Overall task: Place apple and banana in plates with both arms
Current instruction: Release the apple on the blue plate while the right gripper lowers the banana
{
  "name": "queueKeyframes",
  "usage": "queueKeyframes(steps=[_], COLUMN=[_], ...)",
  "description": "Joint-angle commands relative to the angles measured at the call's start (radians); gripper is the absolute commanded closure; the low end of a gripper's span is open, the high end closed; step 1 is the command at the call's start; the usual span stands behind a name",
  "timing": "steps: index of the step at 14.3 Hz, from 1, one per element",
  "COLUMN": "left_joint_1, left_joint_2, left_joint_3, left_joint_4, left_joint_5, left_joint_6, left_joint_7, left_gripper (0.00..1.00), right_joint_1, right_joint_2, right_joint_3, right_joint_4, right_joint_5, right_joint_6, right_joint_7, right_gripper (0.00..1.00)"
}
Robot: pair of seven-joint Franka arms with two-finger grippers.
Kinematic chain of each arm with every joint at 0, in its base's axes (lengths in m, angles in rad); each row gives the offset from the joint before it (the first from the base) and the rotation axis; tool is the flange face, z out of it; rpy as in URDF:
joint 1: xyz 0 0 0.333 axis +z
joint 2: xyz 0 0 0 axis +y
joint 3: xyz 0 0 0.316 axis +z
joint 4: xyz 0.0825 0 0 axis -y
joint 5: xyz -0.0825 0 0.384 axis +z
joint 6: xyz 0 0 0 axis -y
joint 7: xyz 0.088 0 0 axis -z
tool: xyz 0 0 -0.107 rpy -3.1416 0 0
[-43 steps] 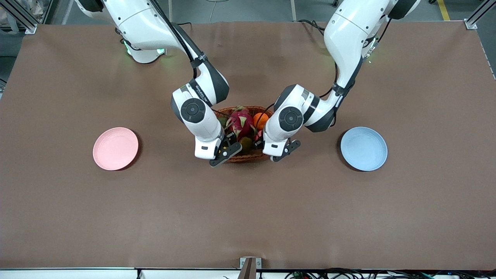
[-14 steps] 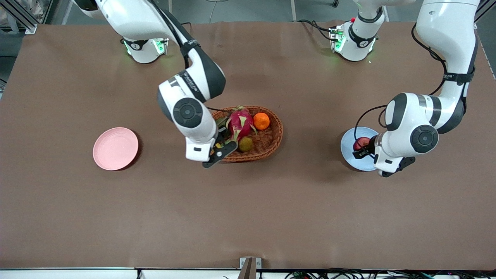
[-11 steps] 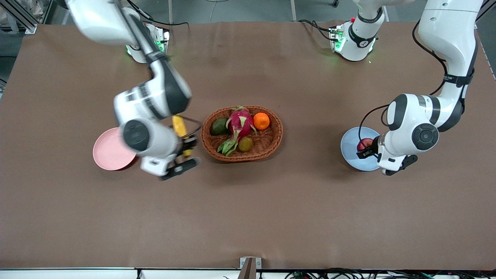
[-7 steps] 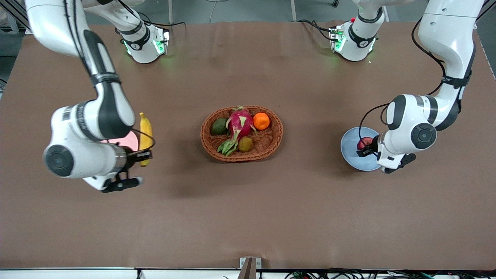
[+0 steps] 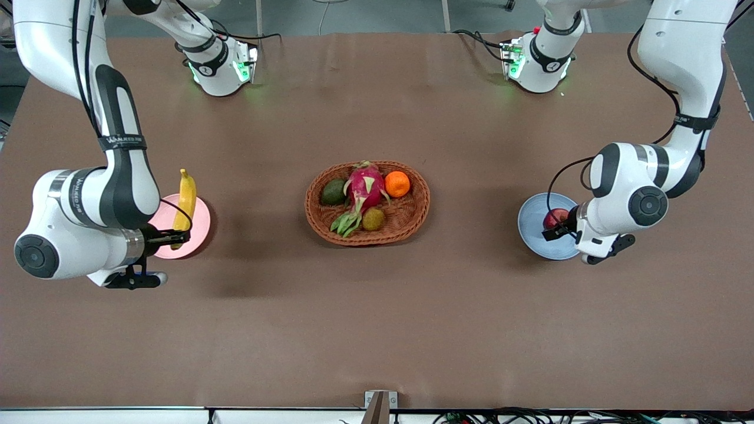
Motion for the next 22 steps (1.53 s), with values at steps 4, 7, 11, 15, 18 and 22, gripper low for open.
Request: queueKeyframes(steps=[4, 7, 11, 15, 18, 22], left_joint_1=[0.011, 0.008, 0.004, 0.013, 0.014, 0.016], left_joint_2=[-0.165, -0.170, -0.173, -0.179, -0.231, -0.277], left_joint_3=[-0.013, -0.011, -0.020, -0.033, -0.023, -0.014], left_joint_4=[0.104, 0.281, 0.470, 0.552, 0.551, 0.551], left_joint_5=[0.018, 0.018, 0.016, 0.012, 0.004, 0.005], left_joint_6=[-0.154, -0.321, -0.516, -0.645, -0.666, -0.697], left_joint_7=[0.112, 0.135, 0.135, 0.141, 0.173, 0.287], left_gripper=[0.00, 0.00, 0.00, 0.00, 0.00, 0.00], right_joint_1=[-0.063, -0.094, -0.130, -0.121, -0.120, -0.124], right_joint_2=[-0.021, 0.003, 0.034, 0.034, 0.034, 0.034], right_joint_3=[0.011, 0.011, 0.009, 0.009, 0.009, 0.011], right_joint_4=[-0.081, -0.099, -0.113, -0.200, -0.210, -0.219], right_joint_5=[-0.028, -0.028, -0.029, -0.046, -0.048, -0.046], right_joint_6=[0.120, 0.224, 0.258, 0.363, 0.364, 0.358], right_joint_7=[-0.011, -0.066, -0.097, -0.097, -0.095, -0.092], right_gripper=[0.96, 0.95, 0.92, 0.92, 0.67, 0.00])
